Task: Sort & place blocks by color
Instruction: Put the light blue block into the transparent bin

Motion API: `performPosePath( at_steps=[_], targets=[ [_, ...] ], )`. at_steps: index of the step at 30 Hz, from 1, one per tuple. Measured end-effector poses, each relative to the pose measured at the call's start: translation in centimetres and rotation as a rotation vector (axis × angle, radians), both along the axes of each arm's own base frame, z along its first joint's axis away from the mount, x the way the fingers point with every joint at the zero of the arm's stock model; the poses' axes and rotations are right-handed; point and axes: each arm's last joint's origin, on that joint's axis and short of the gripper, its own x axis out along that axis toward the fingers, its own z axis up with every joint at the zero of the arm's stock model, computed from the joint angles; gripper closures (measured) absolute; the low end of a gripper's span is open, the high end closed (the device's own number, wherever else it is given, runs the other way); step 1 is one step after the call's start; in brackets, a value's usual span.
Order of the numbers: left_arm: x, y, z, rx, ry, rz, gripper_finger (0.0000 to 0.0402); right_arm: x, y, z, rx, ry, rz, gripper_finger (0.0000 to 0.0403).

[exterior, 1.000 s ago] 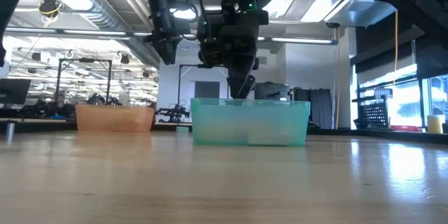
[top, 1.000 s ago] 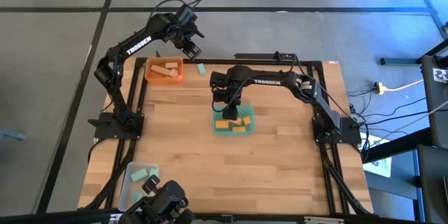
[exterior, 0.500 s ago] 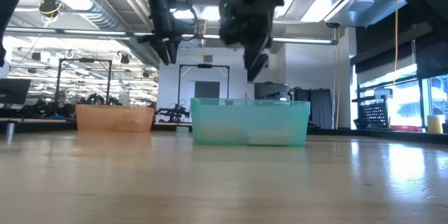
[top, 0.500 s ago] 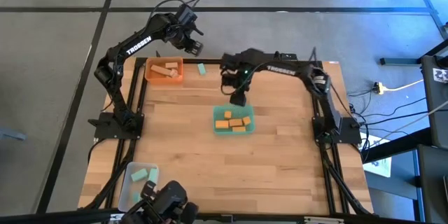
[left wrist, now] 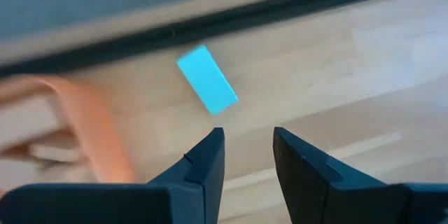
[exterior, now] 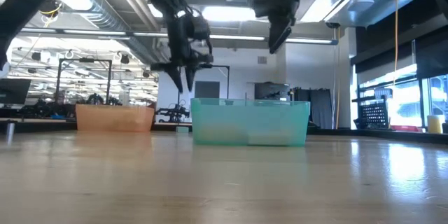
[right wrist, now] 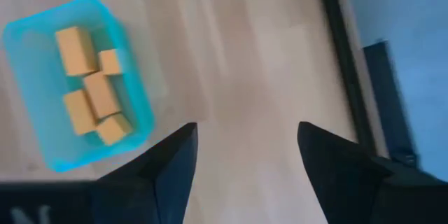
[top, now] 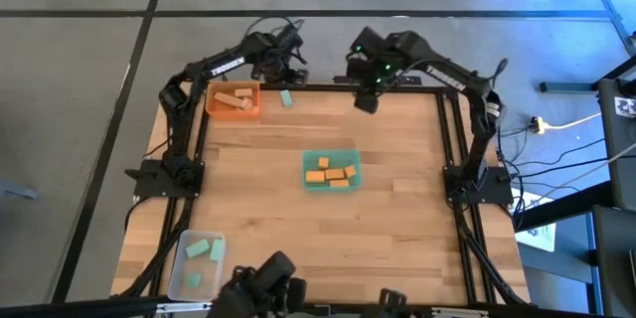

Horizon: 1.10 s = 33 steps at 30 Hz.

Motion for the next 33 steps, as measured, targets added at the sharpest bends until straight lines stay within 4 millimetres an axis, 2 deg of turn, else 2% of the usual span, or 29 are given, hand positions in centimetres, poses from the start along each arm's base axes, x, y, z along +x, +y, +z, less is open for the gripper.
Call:
performPosePath(
  at_steps=[3, 8, 13, 16, 25, 33],
  targets=[
    [0.7, 0.4, -2.0, -0.081, -0.007, 0.046, 0.0288, -1.4, -1.1, 0.8, -0.043, -0.013, 0.028, 0.0157],
    [1.4, 1.0, -4.8, -0.162, 0.02, 0.124, 0.0288, -3.0, -2.9, 1.0, -0.081, -0.01, 0.137, 0.0157],
    [1.5, 1.3, -6.3, -0.169, 0.063, 0.166, 0.0288, -4.0, -3.9, 1.1, 0.005, -0.162, 0.325, 0.0157],
    [1.5, 1.4, -6.6, -0.144, 0.089, 0.228, 0.0288, -4.3, -4.2, 1.2, 0.007, -0.204, 0.38, 0.0157],
    [1.4, 1.6, -6.5, -0.121, 0.081, 0.388, 0.0288, -4.3, -4.4, 1.1, -0.003, -0.195, 0.375, 0.0157],
    [1.7, 1.4, -6.5, -0.116, 0.071, 0.382, 0.0288, -4.3, -4.4, 1.1, -0.005, -0.195, 0.375, 0.0157]
  ],
)
